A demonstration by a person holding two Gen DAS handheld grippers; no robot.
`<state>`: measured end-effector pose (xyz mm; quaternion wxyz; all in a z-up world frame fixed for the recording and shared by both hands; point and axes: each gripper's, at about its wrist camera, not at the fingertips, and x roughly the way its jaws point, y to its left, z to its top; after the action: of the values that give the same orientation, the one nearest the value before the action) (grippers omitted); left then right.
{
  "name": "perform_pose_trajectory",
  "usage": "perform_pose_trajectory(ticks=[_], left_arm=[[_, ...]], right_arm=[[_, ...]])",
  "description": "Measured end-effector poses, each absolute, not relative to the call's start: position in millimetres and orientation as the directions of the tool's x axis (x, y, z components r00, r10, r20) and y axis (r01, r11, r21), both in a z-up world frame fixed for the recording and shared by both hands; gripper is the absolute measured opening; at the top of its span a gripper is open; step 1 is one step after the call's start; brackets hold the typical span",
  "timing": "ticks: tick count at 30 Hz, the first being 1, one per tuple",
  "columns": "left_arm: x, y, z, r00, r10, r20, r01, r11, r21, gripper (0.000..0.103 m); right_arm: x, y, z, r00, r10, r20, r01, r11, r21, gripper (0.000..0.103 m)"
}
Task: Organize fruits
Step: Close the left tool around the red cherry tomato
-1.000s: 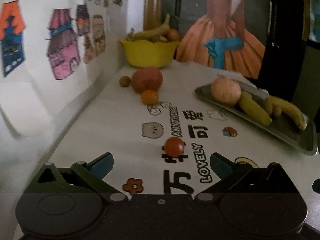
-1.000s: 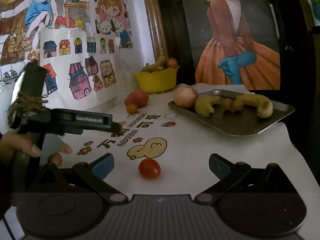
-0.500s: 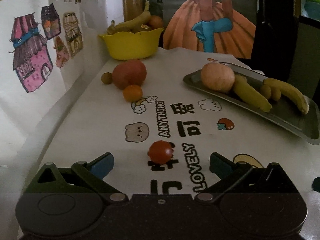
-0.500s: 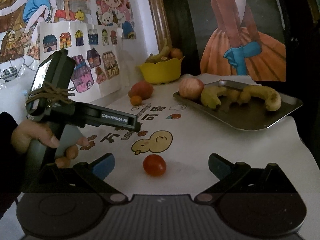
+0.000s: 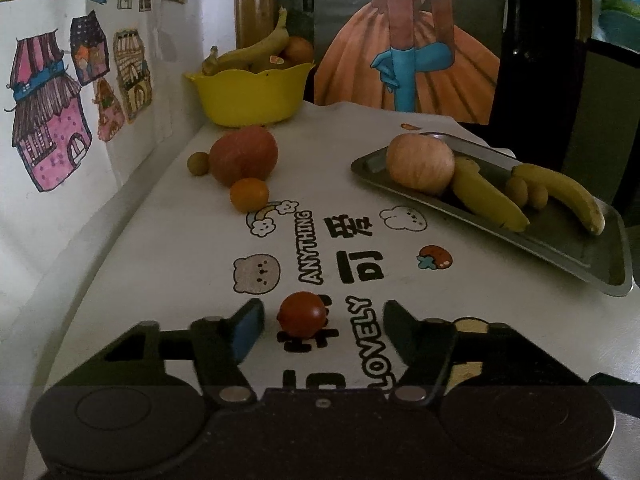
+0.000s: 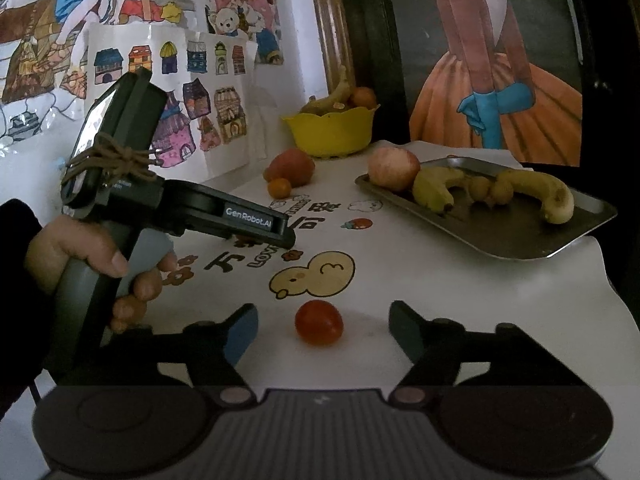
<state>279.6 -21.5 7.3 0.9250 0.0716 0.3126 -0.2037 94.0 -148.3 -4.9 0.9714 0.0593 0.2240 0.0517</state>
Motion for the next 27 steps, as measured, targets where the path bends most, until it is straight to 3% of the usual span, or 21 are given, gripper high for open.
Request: perform_pose_trajectory(ticks=[8, 13, 27], left_arm=[[272.8, -23.1, 8.2, 0.723, -0.344, -0.599, 0.433, 0.902, 0.005, 0.044], [265.5, -27.1, 8.7, 0.718, -0.360, -0.596, 0.449, 0.893, 0.001, 0.027], [237.2, -39.3, 6.0, 0.698, -0.415, -0.584, 0.525, 0.851, 0.023, 0.025]], right_arm=[[92.8, -143.5, -5.4, 0.898, 0.113, -0.424, -0.075, 0.992, 0.105, 0.061], [92.8, -142.7, -5.8, 0.900, 0.114, -0.421, -0.081, 0.992, 0.095, 0.055], [90.9, -141.1, -6.6, 0.901, 0.131, -0.414, -0.098, 0.990, 0.101, 0.045]])
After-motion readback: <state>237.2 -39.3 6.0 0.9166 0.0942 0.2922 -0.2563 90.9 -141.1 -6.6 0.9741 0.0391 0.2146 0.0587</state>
